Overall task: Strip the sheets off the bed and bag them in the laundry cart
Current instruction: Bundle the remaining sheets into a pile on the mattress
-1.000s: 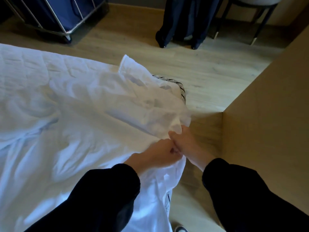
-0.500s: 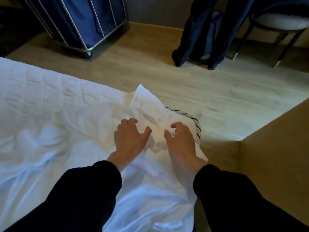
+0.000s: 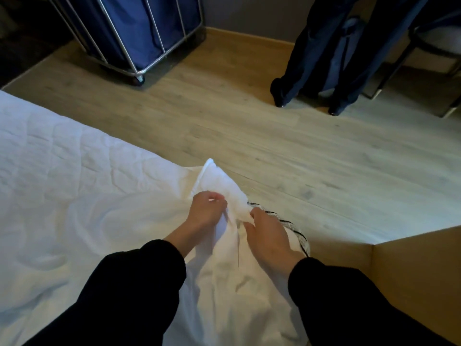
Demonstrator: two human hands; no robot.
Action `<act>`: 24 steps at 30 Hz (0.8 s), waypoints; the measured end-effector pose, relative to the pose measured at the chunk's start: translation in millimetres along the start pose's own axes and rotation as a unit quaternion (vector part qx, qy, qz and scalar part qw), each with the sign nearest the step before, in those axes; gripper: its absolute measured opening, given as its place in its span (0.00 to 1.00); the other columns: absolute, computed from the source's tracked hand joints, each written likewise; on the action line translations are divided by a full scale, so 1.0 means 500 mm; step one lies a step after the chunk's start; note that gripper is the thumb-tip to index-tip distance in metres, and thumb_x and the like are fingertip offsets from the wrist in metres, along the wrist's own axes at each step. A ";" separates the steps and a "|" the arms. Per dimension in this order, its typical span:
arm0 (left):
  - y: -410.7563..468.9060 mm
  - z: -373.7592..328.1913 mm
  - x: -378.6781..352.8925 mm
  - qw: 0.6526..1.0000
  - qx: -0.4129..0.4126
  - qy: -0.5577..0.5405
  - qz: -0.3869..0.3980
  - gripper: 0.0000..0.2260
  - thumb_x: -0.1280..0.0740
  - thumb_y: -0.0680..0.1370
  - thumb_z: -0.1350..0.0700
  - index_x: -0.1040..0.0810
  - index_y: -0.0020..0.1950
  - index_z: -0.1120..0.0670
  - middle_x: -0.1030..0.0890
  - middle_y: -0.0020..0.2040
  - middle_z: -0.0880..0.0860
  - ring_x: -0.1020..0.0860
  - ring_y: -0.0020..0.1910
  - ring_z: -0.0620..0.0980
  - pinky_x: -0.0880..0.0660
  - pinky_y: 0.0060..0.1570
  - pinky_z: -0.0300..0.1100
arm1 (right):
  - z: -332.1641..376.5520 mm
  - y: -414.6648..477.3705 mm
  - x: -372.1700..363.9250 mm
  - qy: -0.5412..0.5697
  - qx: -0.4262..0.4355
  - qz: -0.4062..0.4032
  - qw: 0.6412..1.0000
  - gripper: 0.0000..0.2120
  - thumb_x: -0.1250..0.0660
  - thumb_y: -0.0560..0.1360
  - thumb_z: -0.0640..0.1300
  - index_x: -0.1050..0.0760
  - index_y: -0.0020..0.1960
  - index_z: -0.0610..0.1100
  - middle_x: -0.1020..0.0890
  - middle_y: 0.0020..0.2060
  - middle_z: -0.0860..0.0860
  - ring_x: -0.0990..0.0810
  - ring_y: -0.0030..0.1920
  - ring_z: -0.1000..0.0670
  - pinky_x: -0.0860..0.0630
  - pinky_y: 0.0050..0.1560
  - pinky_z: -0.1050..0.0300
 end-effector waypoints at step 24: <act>0.056 0.070 0.197 0.834 -0.046 0.511 0.203 0.21 0.31 0.69 0.35 0.26 0.52 0.48 0.24 0.52 0.45 0.24 0.54 0.49 0.31 0.50 0.43 | 0.068 0.029 0.020 0.378 -0.150 -0.116 0.906 0.05 0.37 0.74 0.40 0.25 0.39 0.44 0.21 0.37 0.48 0.25 0.42 0.45 0.30 0.44 0.53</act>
Point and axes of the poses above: each hand's wrist, its own y-axis towards the middle knuckle, its own x-axis out of the back of the hand, z = x × y, the point moved 1 cm from there along y, towards the middle knuckle
